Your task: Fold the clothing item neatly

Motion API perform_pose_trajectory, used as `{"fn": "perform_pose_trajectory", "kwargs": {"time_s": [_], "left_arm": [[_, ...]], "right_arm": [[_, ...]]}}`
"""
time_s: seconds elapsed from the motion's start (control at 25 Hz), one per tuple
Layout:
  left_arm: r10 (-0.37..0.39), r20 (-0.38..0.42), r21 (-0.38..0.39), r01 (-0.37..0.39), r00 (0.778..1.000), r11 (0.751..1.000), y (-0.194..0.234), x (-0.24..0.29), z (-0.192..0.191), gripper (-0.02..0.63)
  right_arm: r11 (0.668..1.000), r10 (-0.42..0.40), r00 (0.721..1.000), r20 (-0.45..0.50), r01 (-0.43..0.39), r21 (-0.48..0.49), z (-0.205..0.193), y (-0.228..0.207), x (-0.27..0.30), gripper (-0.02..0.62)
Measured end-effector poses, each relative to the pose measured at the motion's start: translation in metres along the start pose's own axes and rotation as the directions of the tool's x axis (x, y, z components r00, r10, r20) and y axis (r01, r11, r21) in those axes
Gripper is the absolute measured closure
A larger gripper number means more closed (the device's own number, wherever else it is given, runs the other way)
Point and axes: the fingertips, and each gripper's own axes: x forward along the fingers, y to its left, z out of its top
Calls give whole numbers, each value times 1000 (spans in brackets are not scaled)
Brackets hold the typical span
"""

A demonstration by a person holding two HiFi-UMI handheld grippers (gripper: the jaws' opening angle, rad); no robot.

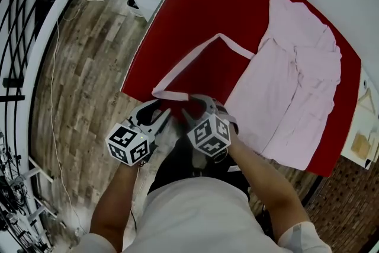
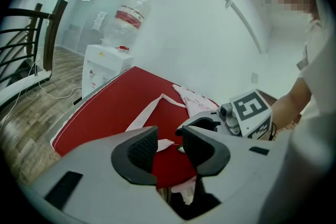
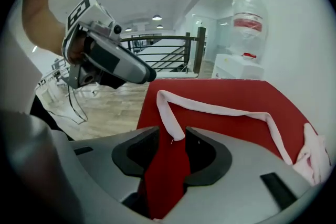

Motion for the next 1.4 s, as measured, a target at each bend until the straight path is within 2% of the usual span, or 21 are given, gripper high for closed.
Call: {"fn": "perform_pose_trajectory", "kwargs": {"time_s": [0.12, 0.24, 0.36, 0.4, 0.44, 0.6, 0.72, 0.88, 1.12, 1.24, 1.4], "left_arm": [[-2, -6, -1, 2, 1000, 1000, 10, -5, -2, 474], [-6, -10, 1, 6, 1000, 1000, 19, -6, -1, 474], [-15, -17, 0, 15, 1000, 1000, 27, -4, -1, 476], [-19, -20, 2, 19, 1000, 1000, 29, -2, 0, 474], [-23, -22, 6, 23, 999, 1000, 30, 0, 0, 474], [-33, -37, 54, 35, 999, 998, 31, 8, 5, 474], [-50, -64, 136, 58, 997, 989, 31, 14, 8, 474], [-89, -112, 249, 115, 990, 962, 27, 29, 13, 465], [-130, -162, 341, 179, 978, 923, 24, 63, 25, 463], [-142, -219, 418, 224, 965, 881, 23, 85, 28, 457], [-146, -293, 520, 285, 945, 805, 21, 114, 32, 439]], "right_arm": [[996, -34, 998, -53, 29, -87, -3, 6, 22, 442], [994, -58, 993, -104, 48, -100, -9, 3, 31, 442], [998, -41, 992, -122, 35, -50, -11, 3, 32, 456], [999, -39, 991, -130, 35, -33, -12, 2, 32, 488], [999, -40, 990, -137, 38, -18, -13, 1, 32, 555], [998, -26, 991, -133, 33, 48, -13, -4, 23, 563], [993, -57, 994, -98, 66, 94, -7, -16, 4, 563], [979, -124, 988, -88, 136, 150, -14, -40, -28, 564], [943, -224, 968, -116, 245, 225, -42, -76, -76, 563], [914, -277, 952, -128, 302, 271, -54, -93, -97, 563], [875, -330, 931, -153, 363, 320, -72, -110, -118, 565]]}}
